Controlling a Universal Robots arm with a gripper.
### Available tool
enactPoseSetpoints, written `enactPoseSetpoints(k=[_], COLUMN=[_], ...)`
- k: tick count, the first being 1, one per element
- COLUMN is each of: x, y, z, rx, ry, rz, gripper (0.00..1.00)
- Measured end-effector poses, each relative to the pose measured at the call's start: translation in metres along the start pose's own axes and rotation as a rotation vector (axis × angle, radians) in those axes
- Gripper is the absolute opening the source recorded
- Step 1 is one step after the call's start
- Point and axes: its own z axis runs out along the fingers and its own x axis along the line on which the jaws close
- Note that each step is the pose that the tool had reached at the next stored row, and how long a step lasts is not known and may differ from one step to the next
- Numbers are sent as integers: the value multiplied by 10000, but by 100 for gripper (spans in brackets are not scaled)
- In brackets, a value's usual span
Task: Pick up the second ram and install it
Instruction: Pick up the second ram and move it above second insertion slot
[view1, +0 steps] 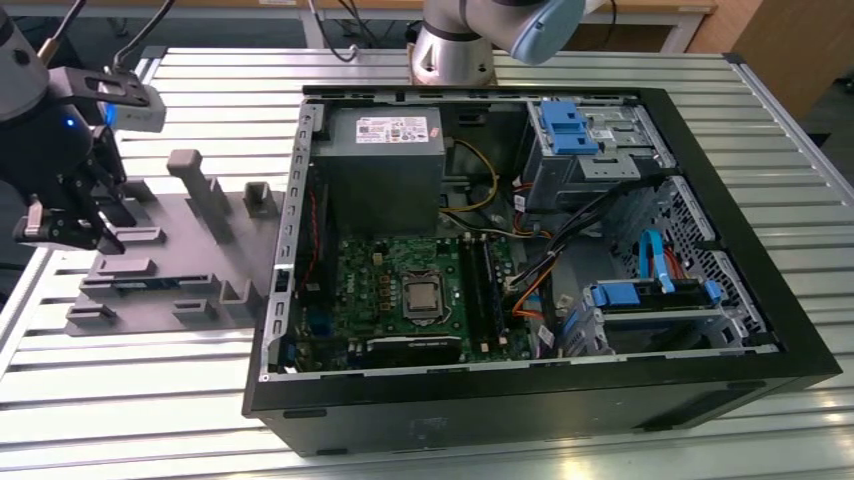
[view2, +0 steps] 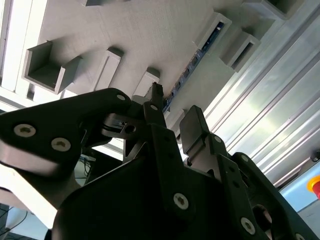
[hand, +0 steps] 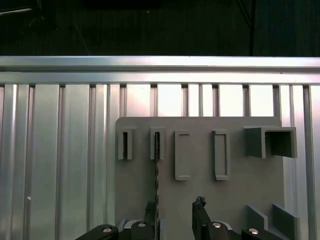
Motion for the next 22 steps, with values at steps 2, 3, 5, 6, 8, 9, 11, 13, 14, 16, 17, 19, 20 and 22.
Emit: enactPoseSetpoints(k=[2,3,5,6,8,9,11,13,14,16,17,19,20,22], x=[8,13,26,31,40,43,49,52,52,52,52,52,52,52], y=[-1,-2,-2,-3,-4,-4,-5,-5,-6,-6,-6,-6,-6,-6], z=[30,46,77,92,120,133,153,170,175,176,177,178,179,179], rx=[-1,-1,-1,-1,-1,0,-1,-1,-1,-4,-4,-2,-1,-1], ry=[1,1,1,1,0,0,1,1,1,3,3,1,1,1], rz=[0,0,1,0,1,1,1,0,0,0,1,0,1,0], gripper=[41,41,41,41,41,41,41,41,41,41,41,41,41,41])
